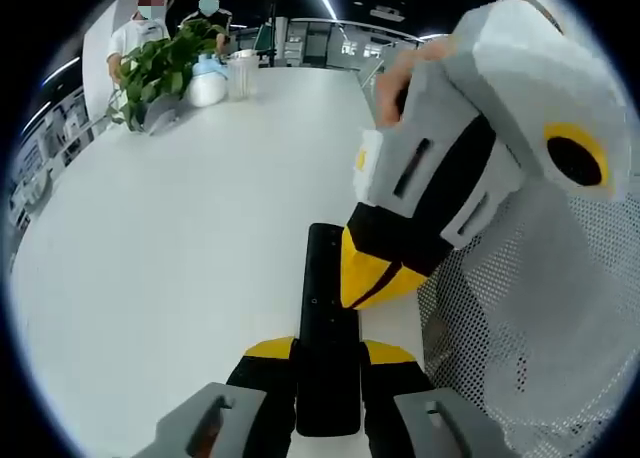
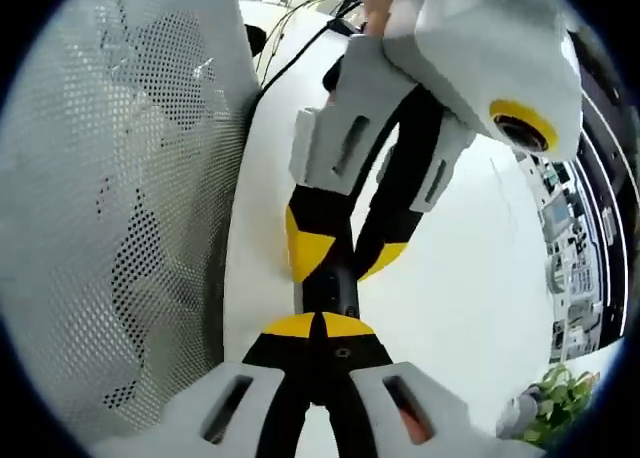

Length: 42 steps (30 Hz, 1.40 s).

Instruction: Press the specified remote control buttons in sequence, fully releasing each button before pressing the next.

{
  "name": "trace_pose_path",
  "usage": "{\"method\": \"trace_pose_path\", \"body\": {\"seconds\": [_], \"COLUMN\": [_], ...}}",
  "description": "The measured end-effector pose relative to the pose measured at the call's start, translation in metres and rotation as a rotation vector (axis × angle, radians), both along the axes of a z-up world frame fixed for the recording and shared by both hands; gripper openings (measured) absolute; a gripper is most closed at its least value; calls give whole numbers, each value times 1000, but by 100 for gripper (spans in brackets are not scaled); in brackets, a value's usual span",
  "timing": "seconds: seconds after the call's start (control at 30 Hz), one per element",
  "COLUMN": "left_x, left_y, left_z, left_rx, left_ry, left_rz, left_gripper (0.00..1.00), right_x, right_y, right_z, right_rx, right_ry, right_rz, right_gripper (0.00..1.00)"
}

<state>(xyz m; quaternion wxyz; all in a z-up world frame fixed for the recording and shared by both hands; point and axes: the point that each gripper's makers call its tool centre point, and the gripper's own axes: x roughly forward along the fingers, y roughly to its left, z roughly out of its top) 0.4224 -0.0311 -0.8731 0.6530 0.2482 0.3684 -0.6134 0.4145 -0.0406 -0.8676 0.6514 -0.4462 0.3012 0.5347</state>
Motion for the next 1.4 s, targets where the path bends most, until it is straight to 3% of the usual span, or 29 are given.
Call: {"method": "trace_pose_path", "body": {"seconds": [0.03,0.13,0.87,1.17,1.4], "left_x": [0,0,0,0,1], "left_y": [0,0,0,1,1], "left_z": [0,0,0,0,0], "left_rx": [-1,-3,-22,-17,-16], "left_ry": [0,-4,1,-2,-3], "left_rz": [0,-4,-1,-5,-6], "left_gripper": [24,24,24,24,24], "right_x": [1,2,12,16,15], "right_y": [0,-1,0,1,0], "right_z": [0,1,1,0,-1], "right_rx": [27,54,-6,-18,-21], "right_ry": [50,117,103,243,270], "right_rz": [-50,-92,-61,-168,-181], "right_gripper": [0,0,0,0,0]}}
